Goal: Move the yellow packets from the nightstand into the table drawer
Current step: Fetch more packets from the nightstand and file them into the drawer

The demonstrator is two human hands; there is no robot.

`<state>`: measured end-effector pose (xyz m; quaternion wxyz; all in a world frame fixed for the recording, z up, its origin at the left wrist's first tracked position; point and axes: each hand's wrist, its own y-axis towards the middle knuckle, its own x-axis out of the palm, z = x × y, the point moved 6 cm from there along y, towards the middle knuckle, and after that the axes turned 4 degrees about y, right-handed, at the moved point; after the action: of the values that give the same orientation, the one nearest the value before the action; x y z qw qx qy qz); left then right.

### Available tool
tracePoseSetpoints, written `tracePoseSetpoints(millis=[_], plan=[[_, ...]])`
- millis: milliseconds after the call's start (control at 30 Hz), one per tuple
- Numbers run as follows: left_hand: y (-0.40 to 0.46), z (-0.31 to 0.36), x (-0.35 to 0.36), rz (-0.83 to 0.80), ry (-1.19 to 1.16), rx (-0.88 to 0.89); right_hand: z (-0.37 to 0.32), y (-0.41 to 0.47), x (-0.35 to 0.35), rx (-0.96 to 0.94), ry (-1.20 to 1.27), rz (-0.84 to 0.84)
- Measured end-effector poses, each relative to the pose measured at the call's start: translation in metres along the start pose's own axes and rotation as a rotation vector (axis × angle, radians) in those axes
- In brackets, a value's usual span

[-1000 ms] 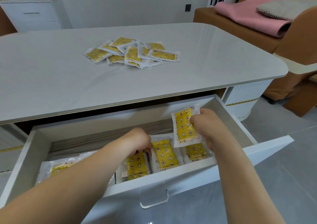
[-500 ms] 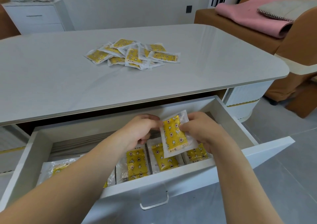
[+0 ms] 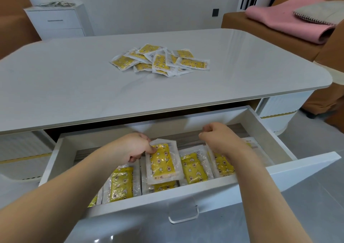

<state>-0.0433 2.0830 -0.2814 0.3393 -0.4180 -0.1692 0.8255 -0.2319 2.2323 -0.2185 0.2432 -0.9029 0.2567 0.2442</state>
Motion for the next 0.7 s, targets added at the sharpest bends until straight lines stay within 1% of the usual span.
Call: tracePoseSetpoints(millis=[200,267,400,533,633,700], plan=[[-0.005,-0.010,0.005,0.049,0.173,-0.070,-0.006,-0.002,0.015,-0.029,-0.107,-0.046],[-0.004,-0.010,0.008,0.045,0.224,-0.053,-0.006,-0.003,0.018,-0.032,-0.129,-0.042],[-0.003,-0.004,0.015,0.067,0.476,0.048,-0.011,-0.004,0.021,-0.044,-0.185,-0.014],[-0.010,0.001,0.017,0.120,0.631,0.120,-0.008,-0.003,0.023,-0.054,-0.241,-0.005],[-0.023,0.013,0.011,0.224,0.708,0.195,-0.006,-0.002,0.021,-0.066,-0.299,0.016],[-0.040,0.034,0.007,0.321,0.696,0.325,-0.007,-0.003,0.018,-0.062,-0.328,0.048]])
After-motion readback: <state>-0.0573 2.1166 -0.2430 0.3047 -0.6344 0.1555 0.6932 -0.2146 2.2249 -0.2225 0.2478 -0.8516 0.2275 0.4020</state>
